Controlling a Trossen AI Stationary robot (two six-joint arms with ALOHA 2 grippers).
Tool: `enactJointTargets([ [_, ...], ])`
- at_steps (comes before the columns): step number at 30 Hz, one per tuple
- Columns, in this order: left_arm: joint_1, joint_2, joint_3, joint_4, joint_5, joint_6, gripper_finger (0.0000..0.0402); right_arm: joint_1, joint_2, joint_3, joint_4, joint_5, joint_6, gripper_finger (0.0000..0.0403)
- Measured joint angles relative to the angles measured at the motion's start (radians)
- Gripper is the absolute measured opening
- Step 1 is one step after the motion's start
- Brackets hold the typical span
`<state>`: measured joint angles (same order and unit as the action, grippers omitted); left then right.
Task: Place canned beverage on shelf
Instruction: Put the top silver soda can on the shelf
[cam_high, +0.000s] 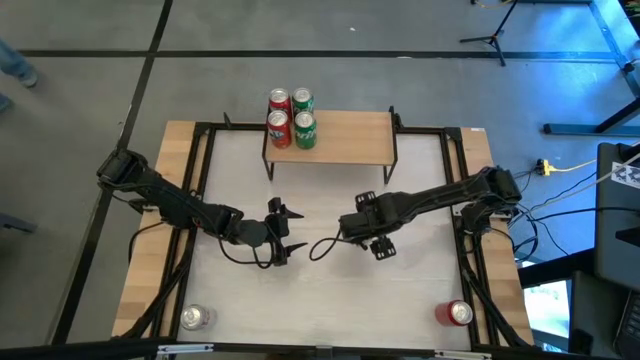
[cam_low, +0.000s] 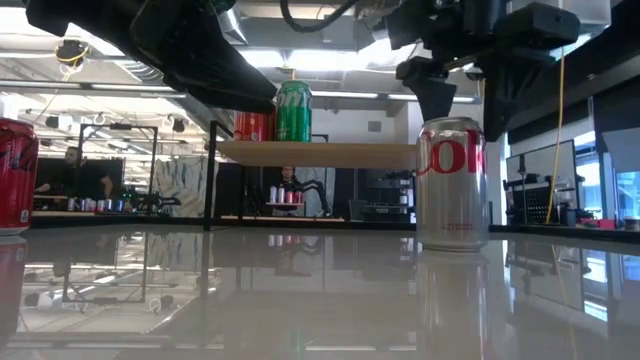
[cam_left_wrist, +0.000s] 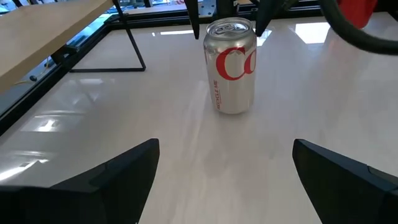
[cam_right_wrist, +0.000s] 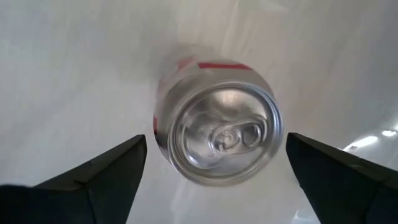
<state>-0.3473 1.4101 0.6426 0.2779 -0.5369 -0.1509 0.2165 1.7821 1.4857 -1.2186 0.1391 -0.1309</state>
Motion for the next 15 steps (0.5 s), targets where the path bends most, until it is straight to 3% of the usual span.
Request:
enactJointTargets([
  [7,0.000,0.000,0.000,0.000,0.000,-0.003,0.0359,0.007,-0.015,0.085,-0.093,-0.015,0.123,0.0385],
  [15,0.000,0.000,0.000,0.003,0.006,-0.003,0.0359,0.007,-0.066,0.093,-0.079,-0.019,0.426,0.0385],
])
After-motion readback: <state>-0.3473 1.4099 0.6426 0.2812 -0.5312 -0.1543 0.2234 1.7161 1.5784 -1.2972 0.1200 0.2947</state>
